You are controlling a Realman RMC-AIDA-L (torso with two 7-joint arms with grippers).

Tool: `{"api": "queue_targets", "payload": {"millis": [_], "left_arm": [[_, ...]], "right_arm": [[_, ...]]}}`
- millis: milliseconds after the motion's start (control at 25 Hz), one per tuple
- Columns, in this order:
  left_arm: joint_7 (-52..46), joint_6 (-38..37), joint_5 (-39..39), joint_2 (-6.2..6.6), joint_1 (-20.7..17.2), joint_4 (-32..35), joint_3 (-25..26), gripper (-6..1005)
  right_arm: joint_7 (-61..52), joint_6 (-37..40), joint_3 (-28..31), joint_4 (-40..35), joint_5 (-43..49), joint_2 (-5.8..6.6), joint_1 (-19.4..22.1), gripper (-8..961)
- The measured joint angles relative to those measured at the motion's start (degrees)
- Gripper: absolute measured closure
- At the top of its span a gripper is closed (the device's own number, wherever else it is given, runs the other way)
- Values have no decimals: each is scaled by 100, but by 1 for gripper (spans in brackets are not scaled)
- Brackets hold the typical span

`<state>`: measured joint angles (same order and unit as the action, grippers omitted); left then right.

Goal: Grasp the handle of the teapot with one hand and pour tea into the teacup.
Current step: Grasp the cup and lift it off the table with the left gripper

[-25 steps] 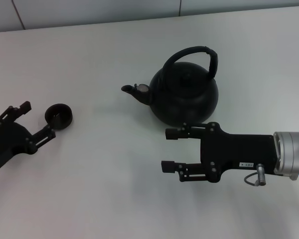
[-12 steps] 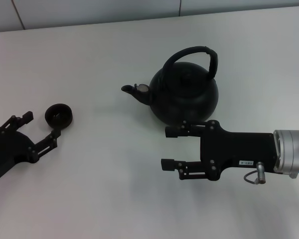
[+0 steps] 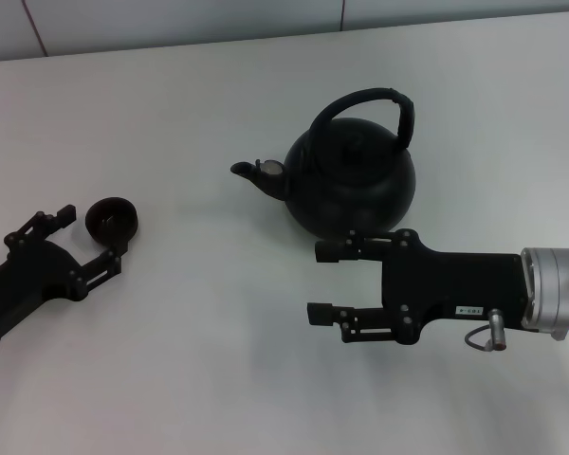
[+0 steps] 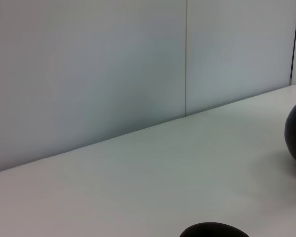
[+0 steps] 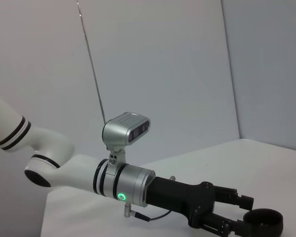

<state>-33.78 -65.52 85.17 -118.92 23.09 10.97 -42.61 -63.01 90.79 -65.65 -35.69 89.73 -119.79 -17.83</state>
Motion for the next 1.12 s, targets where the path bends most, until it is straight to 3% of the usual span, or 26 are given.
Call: {"api": "queue_targets", "payload": {"millis": [1120], "left_arm": [[74,309,25,-9,277,-148,-2,231]], "right_arm": [[0,-12,44,0,-39,8,-19,216]]}}
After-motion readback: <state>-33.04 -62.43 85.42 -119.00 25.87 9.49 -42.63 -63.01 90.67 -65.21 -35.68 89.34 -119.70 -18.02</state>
